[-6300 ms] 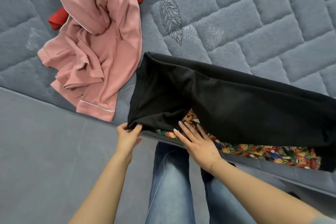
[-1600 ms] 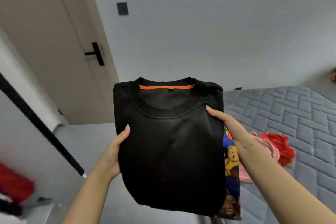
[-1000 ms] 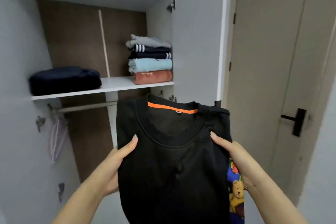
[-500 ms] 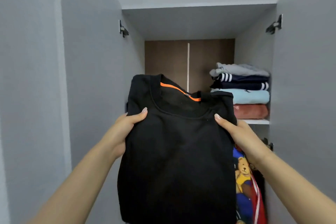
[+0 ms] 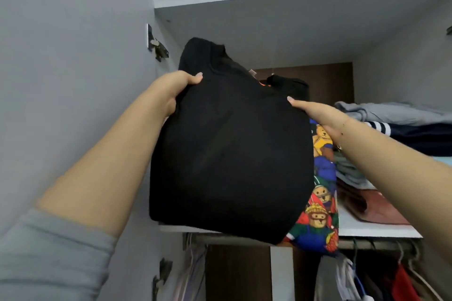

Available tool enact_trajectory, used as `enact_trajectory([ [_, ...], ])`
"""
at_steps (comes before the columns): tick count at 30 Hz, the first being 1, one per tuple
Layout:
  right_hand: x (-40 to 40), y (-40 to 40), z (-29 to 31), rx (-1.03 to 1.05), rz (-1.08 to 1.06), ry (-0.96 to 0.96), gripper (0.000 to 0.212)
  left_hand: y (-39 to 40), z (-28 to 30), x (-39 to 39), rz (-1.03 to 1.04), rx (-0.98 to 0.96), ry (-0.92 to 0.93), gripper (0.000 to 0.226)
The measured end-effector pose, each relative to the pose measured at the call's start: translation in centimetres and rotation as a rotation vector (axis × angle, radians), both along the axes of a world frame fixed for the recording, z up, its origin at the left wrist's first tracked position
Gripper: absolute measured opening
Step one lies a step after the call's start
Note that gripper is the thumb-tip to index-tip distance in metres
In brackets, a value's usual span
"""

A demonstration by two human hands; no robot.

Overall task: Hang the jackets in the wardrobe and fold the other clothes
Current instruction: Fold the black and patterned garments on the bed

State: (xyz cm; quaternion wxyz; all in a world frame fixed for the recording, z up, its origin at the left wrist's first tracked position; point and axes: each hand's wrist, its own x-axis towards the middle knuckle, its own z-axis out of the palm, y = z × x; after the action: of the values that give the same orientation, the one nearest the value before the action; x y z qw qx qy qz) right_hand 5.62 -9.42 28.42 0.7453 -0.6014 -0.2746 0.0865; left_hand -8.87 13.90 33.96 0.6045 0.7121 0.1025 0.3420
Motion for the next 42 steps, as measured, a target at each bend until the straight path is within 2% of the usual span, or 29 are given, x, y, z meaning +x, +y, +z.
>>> enact_trajectory([
  [4, 6.2, 5.5, 2.0, -0.051, 0.015, 0.067, 0.026, 4.0, 2.9, 5.9, 0.083, 0.097, 0.133, 0.044],
  [8, 13.0, 12.3, 1.1, -0.225, -0.04, 0.032, 0.045, 9.6, 2.7, 12.0, 0.19, 0.175, 0.293, 0.048],
  [13, 19.2, 18.1, -3.9, -0.282, 0.046, 0.139, 0.049, 14.9, -2.4, 19.9, 0.26, 0.285, 0.505, 0.058],
  [17, 21.0, 18.0, -8.2, -0.305, 0.161, 0.265, 0.045, 17.0, -8.0, 23.9, 0.328, 0.511, 0.747, 0.057],
  [21, 19.7, 14.8, -9.3, -0.167, 0.3, 0.375, 0.035, 15.7, -8.4, 24.5, 0.281, 0.714, 0.943, 0.05],
  [24, 16.6, 13.3, -8.9, -0.114, 0.353, 0.327, 0.036, 12.1, -6.5, 24.0, 0.265, 0.897, 0.886, 0.059],
  [27, 14.8, 12.8, -9.1, -0.152, 0.341, 0.31, 0.018, 9.2, -8.1, 23.5, 0.005, 1.038, 0.905, 0.055],
  [28, 14.6, 12.9, -9.4, -0.161, 0.281, 0.304, 0.015, 8.6, -9.3, 23.1, -0.067, 1.0, 0.937, 0.057],
  [29, 14.4, 13.0, -9.9, -0.164, 0.202, 0.282, 0.022, 8.1, -10.6, 22.5, -0.098, 0.917, 0.967, 0.063],
  [31, 14.5, 13.2, -10.8, -0.142, 0.076, 0.245, 0.053, 7.2, -12.3, 21.4, -0.064, 0.77, 1.005, 0.076],
  [32, 14.5, 13.4, -11.1, -0.121, 0.057, 0.238, 0.065, 6.8, -12.5, 21.1, -0.039, 0.752, 0.993, 0.08],
  [34, 14.4, 13.5, -11.2, -0.128, 0.046, 0.212, 0.071, 6.0, -11.7, 20.1, -0.032, 0.751, 0.95, 0.082],
  [37, 14.5, 12.9, -10.8, -0.158, 0.034, 0.199, 0.067, 4.9, -10.8, 18.7, -0.188, 0.686, 0.898, 0.083],
  [38, 14.9, 12.9, -10.9, -0.172, 0.035, 0.199, 0.062, 4.4, -11.0, 18.5, -0.241, 0.737, 0.895, 0.081],
  [40, 15.2, 12.6, -11.1, -0.238, 0.037, 0.208, 0.042, 3.3, -12.0, 18.8, -0.256, 0.95, 0.902, 0.076],
  [42, 15.8, 12.2, -11.5, -0.267, 0.066, 0.293, 0.013, 2.6, -12.9, 19.2, -0.221, 1.038, 0.926, 0.072],
])
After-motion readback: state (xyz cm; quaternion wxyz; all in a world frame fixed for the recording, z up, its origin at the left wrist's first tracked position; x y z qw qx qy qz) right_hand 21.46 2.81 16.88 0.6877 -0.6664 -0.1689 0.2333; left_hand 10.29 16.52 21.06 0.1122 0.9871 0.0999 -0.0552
